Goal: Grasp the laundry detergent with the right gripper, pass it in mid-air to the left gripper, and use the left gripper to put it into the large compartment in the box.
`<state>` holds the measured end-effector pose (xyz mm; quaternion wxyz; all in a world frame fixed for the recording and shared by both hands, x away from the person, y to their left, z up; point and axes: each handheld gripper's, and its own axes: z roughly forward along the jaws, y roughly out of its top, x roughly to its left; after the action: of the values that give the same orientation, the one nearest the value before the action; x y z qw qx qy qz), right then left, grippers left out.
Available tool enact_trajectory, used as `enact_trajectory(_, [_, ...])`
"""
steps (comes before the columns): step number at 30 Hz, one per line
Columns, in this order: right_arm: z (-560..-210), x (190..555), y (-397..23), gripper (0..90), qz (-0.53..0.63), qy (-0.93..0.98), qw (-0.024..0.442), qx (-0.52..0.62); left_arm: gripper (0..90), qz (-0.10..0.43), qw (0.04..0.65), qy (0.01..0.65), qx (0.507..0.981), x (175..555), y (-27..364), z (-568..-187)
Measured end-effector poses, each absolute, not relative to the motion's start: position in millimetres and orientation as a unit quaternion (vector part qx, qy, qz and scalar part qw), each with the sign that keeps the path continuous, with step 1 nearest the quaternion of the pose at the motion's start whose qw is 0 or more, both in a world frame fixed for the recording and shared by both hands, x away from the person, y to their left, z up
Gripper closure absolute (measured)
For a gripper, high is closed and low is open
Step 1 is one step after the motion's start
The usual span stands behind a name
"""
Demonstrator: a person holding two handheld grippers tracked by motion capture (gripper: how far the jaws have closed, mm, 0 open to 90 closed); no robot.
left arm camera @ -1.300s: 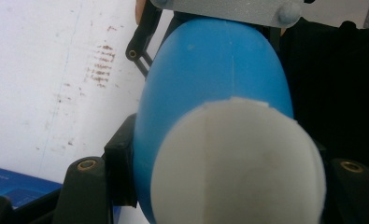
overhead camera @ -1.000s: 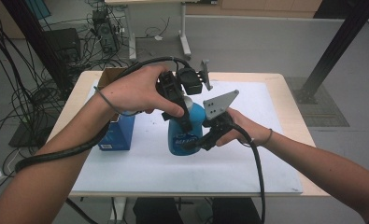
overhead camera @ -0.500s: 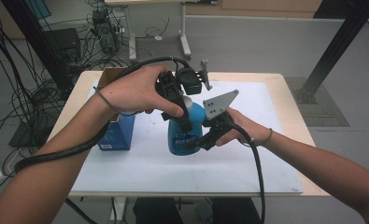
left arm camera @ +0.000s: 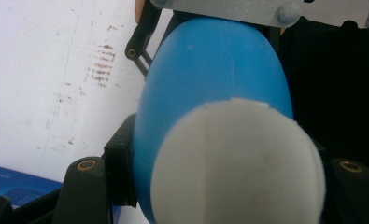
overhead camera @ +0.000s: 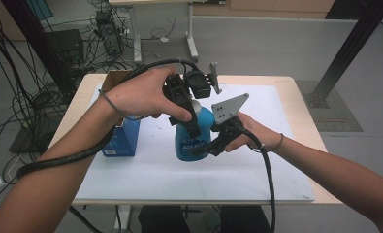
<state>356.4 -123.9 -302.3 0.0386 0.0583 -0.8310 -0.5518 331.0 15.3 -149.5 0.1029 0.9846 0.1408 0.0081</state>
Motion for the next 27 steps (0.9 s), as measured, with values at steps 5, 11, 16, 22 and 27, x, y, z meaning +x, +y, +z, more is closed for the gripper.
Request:
enact_trajectory(5, [-302.8,356.1,-123.2,41.5,-0.553,-0.83,0.041,0.059,37.2,0.007,0.102,0.144,0.984,330.8,15.7,-149.6])
enact_trajectory(11, [-303.4,356.9,-122.5,41.5,-0.556,-0.828,0.042,0.059,37.2,0.009,0.105,0.144,0.984,331.3,16.8,-149.8])
enact_trajectory(16, [-303.7,357.1,-122.2,41.4,-0.555,-0.829,0.041,0.059,37.3,0.007,0.108,0.15,0.983,331.6,17.7,-150.2])
enact_trajectory(22, [-304.6,357.8,-123.1,40.8,-0.56,-0.826,0.038,0.057,37.4,0.016,0.111,0.151,0.982,330.6,16.7,-149.9])
enact_trajectory(27, [-304.9,358.9,-124.3,29.2,-0.568,-0.821,0.034,0.045,37.6,0.021,0.109,0.158,0.981,331.7,17.4,-147.9])
